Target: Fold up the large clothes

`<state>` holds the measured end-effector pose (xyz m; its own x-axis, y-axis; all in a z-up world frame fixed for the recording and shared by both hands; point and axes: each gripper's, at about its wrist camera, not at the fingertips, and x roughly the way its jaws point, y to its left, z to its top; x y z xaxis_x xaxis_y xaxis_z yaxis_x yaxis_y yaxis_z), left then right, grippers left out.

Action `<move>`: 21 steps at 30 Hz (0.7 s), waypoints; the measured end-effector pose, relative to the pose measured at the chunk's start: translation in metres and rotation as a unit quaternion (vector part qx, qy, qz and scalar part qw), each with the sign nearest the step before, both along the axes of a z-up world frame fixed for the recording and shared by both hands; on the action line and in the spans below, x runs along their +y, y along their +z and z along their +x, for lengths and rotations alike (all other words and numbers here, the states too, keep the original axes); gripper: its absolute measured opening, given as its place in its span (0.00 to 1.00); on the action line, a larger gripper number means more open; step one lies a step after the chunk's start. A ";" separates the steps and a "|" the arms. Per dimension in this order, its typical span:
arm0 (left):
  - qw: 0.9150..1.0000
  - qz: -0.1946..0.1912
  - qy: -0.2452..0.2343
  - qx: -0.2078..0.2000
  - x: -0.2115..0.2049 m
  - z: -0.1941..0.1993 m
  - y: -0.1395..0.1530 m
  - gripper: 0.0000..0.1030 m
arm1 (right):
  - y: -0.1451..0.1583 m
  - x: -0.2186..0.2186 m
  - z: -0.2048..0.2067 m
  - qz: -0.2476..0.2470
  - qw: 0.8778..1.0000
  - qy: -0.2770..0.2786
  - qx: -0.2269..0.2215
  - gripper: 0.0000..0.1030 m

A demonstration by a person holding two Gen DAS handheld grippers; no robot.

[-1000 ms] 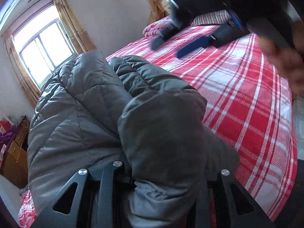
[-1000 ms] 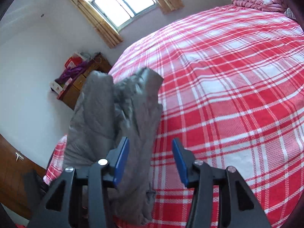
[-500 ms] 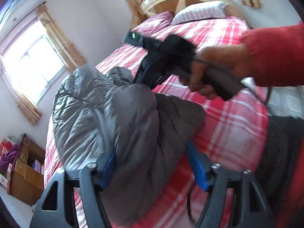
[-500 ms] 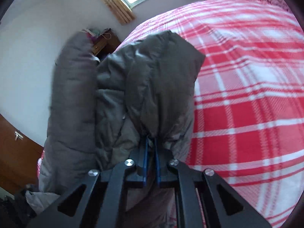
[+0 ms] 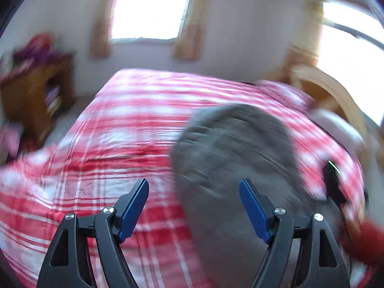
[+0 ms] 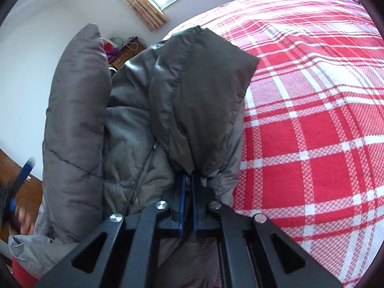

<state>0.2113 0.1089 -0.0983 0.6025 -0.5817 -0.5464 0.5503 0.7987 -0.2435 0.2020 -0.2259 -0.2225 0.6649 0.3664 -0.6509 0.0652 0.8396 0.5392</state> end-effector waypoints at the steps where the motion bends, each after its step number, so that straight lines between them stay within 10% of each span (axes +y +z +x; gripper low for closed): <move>1: 1.000 -0.014 0.016 0.023 -0.008 0.021 -0.009 0.76 | 0.000 0.000 0.000 0.002 1.000 -0.002 0.001 0.05; 6: 0.996 -0.049 -0.024 0.064 -0.073 0.041 -0.025 0.76 | -0.005 -0.002 0.000 0.013 1.000 -0.009 0.001 0.05; 21: 0.980 0.139 -0.106 -0.093 -0.195 -0.030 -0.059 0.79 | -0.025 -0.018 0.000 0.074 0.997 -0.013 -0.007 0.03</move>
